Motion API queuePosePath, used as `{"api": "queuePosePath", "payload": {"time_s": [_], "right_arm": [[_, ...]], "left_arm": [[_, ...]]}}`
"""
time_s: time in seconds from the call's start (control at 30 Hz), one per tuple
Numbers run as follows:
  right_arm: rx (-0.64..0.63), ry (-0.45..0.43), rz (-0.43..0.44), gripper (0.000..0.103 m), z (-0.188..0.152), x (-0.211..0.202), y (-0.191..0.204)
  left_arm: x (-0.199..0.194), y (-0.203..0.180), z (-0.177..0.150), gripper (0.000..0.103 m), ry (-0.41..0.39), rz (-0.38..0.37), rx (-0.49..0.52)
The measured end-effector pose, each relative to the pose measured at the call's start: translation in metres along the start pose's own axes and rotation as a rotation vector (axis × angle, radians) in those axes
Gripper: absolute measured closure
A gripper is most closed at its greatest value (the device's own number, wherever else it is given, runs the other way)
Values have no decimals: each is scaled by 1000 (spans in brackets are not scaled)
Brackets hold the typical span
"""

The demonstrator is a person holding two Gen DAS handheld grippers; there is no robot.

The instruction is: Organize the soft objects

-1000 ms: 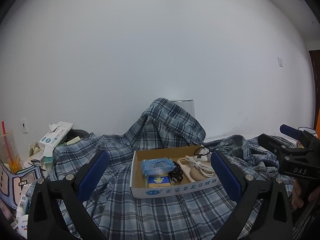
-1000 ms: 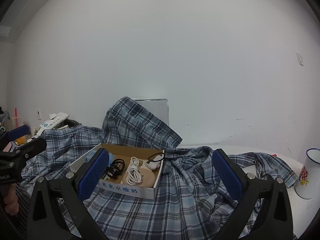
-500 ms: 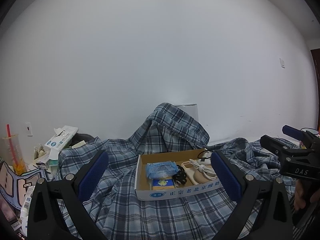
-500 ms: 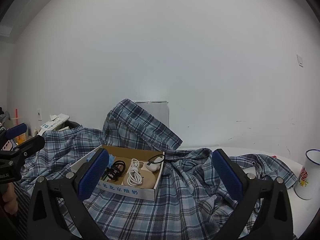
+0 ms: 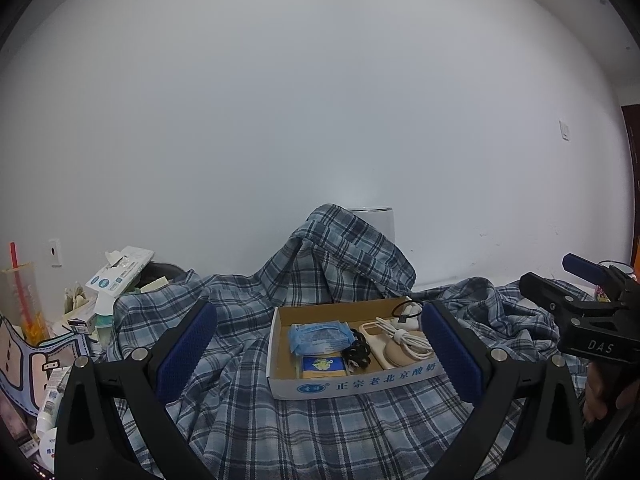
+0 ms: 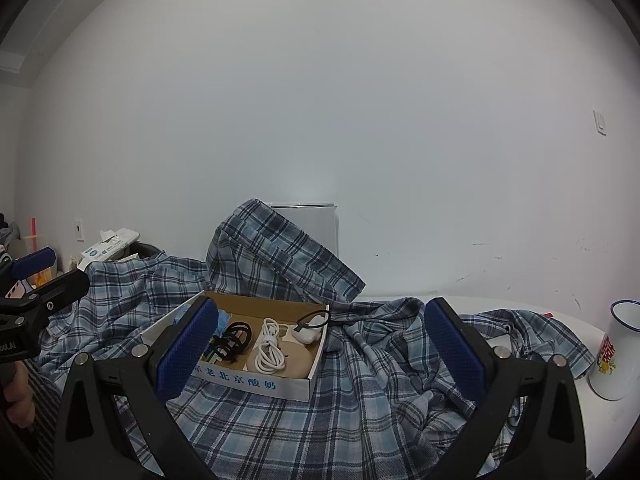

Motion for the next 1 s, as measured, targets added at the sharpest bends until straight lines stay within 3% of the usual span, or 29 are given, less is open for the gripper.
{"api": "queuePosePath", "payload": {"time_s": [1.0], "right_arm": [[-7,-2,1,0,0,0,0]], "left_arm": [[2,4,0,0,11,17,-30]]}}
Point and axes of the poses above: each gripper's, at about its wrist camera, not at the fingertips, and x roughly the way its jaws point, y to its left, z to its top, the point moved 9 cm from there along x, roughly the way its jaws point, and after that the axes turned 14 degrees about x, right-handed, at the moved point
